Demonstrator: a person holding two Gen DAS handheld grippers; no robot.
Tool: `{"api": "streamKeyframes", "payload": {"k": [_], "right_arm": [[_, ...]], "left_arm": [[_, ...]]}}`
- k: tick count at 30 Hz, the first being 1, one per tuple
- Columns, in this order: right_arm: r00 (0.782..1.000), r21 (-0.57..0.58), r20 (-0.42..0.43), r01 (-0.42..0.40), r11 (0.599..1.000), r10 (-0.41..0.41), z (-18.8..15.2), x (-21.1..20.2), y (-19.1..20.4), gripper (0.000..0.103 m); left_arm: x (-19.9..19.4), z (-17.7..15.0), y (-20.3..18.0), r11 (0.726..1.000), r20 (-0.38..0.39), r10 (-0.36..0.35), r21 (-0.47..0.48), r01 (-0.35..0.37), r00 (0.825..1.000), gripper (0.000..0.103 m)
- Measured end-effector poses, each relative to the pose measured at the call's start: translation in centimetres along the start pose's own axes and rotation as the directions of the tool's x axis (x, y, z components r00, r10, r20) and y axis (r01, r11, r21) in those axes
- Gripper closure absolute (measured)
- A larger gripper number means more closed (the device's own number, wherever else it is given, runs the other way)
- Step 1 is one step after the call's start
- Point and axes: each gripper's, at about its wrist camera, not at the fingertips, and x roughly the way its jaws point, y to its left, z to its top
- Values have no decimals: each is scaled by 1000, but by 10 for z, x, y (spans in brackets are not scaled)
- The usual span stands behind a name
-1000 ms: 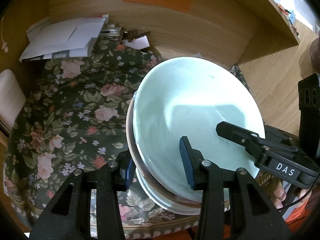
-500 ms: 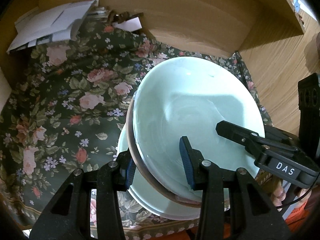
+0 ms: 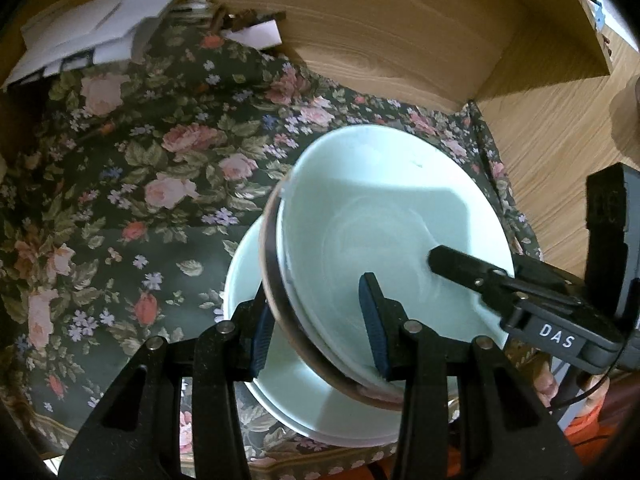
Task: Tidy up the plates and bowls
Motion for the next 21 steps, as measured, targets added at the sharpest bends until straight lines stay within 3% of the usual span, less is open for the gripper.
{"api": "streamKeyframes", "payload": {"k": [7,12,15,21], "right_arm": [[997,-18,74,21,1000,-20,2,-26,5,62],[984,-69,178,23,997,-10,2,-61,20,62],[970,-104,242,18,994,8,2,-84,30,62],[935,-150,351,7,989,47,-4,-120,48,61]], "left_arm": [[-29,4,-2,998,87,56,22,-59,995,61],[-63,7,-5,997,186,65,36,-73,980,60],[-89,7,-13,996,266,57,47,-72,962,60],[-138,-3,-36,991,434,56,85,-102,899,51]]}}
